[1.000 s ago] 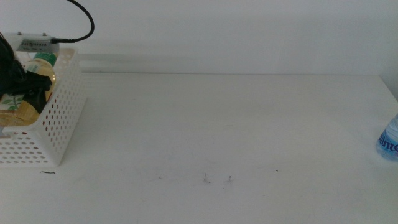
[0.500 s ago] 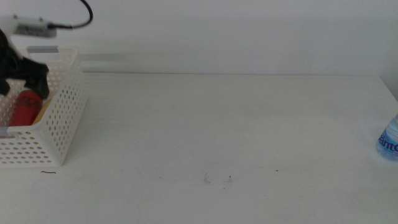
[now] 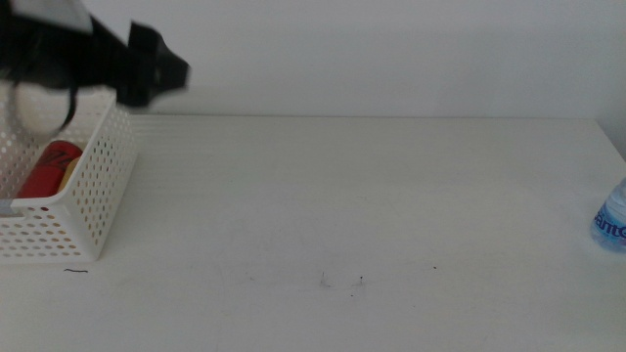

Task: Use arms to grab the bottles and put them into the dustbin to the left of the table.

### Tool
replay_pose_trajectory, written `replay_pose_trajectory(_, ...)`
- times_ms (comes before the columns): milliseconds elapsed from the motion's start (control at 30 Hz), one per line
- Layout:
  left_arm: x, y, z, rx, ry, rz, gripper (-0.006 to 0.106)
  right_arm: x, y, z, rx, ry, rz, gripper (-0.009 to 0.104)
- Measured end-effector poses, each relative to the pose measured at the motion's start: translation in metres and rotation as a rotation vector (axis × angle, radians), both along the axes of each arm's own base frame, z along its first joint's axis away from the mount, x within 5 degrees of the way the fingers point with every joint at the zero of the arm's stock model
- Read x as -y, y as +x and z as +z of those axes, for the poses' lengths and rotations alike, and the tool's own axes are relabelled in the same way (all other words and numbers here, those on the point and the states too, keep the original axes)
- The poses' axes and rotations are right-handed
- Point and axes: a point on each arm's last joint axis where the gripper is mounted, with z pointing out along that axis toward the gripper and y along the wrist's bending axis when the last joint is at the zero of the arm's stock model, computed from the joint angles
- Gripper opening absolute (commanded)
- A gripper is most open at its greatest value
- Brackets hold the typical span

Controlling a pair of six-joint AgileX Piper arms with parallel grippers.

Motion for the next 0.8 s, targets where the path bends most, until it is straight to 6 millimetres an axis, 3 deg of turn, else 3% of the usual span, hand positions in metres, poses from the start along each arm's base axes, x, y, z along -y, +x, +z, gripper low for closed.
replay_pose_trajectory(167,0.011,-0.067,0.010,-0.053,-0.087,-0.158,0.094,0.000,0.000,0.000,0.000,0.000,0.000,0.092)
replay_pose_trajectory(333,0.007,-0.099,0.014,-0.068,-0.144,-0.213,0.094,0.000,0.000,0.000,0.000,0.000,0.000,0.092)
replay_pose_trajectory(800,0.006,-0.105,0.013,-0.063,-0.149,-0.218,0.094,0.000,0.000,0.000,0.002,-0.005,0.000,0.092)
